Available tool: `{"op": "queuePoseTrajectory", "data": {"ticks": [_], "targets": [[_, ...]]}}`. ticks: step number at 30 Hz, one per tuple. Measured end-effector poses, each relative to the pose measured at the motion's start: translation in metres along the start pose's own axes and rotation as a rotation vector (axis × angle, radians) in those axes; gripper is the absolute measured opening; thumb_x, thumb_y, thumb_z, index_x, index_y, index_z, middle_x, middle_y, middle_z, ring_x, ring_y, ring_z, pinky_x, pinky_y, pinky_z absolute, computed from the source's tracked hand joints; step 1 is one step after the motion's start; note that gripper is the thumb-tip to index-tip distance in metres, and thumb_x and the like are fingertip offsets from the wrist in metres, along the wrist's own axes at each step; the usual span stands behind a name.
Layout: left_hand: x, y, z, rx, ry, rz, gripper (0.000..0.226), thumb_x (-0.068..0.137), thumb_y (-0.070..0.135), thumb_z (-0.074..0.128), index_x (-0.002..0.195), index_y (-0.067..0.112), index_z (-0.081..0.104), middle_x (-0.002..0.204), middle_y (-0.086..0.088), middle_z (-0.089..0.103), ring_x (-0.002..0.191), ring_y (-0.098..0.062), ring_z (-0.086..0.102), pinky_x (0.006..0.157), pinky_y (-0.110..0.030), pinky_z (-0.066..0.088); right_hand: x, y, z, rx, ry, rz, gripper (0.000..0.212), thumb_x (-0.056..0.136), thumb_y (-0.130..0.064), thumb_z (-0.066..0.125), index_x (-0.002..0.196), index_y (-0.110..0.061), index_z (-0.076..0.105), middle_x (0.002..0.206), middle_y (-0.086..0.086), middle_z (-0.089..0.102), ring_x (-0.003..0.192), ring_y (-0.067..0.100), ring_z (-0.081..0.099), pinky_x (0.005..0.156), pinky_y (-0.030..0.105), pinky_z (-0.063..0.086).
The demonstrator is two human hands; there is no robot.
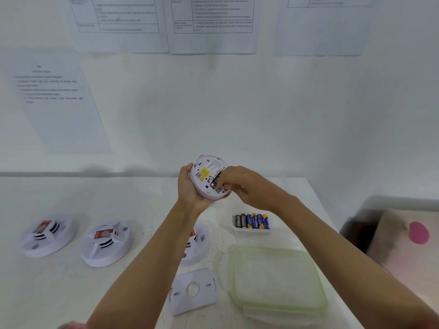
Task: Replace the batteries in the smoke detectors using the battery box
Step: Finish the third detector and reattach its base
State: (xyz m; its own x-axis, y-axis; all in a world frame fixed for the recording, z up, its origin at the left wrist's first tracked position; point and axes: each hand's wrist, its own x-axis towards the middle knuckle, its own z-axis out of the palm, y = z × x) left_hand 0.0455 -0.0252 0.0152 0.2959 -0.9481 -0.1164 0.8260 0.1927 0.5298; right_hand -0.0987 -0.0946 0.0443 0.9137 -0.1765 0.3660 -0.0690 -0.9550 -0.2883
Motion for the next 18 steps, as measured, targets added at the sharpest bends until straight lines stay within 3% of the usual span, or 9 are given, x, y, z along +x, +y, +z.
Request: {"op": "queuePoseTrajectory", "data": {"ticks": [3,5,11,18], "targets": [[0.001,-0.0006,0.0003,0.003,0.0,-0.015,0.042,0.075,0.038,0.04,0.113,0.021,0.048,0.099,-0.013,0.058,0.086,-0.027,0.051,0.082,-0.039,0.039,0.003,0.0008,0.0022,-0.123,-0.043,-0.034,0.031,0.085,0.011,0.042,0.099,-0.003,0.066,0.112,0.013,0.059,0.099,0.032,0.053,0.083,0.041,0.046],[0.0023,-0.0007,-0.0002,0.012,0.005,-0.017,0.045,0.071,0.039,0.041,0.11,0.018,0.051,0.096,-0.013,0.058,0.084,-0.026,0.051,0.08,-0.037,0.039,0.004,0.0006,0.0044,-0.188,-0.056,-0.016,0.034,0.086,0.011,0.042,0.104,-0.005,0.065,0.119,0.011,0.055,0.105,0.03,0.051,0.086,0.038,0.046],[0.0034,0.0007,0.0031,0.022,0.011,0.0,0.035,0.07,0.038,0.042,0.092,0.017,0.058,0.088,-0.011,0.058,0.078,-0.024,0.05,0.076,-0.034,0.038,0.0068,-0.0045,0.0034,-0.275,-0.083,0.042,0.037,0.088,0.008,0.039,0.114,-0.008,0.06,0.132,0.007,0.045,0.115,0.024,0.046,0.085,0.027,0.043],[0.0075,0.0027,-0.0003,0.031,0.015,0.01,0.034,0.069,0.039,0.042,0.093,0.019,0.057,0.089,-0.009,0.055,0.077,-0.022,0.048,0.075,-0.034,0.037,0.0107,-0.0081,0.0005,-0.321,-0.146,0.061,0.04,0.09,0.006,0.037,0.12,-0.013,0.054,0.135,0.002,0.041,0.121,0.019,0.04,0.087,0.035,0.047]]}}
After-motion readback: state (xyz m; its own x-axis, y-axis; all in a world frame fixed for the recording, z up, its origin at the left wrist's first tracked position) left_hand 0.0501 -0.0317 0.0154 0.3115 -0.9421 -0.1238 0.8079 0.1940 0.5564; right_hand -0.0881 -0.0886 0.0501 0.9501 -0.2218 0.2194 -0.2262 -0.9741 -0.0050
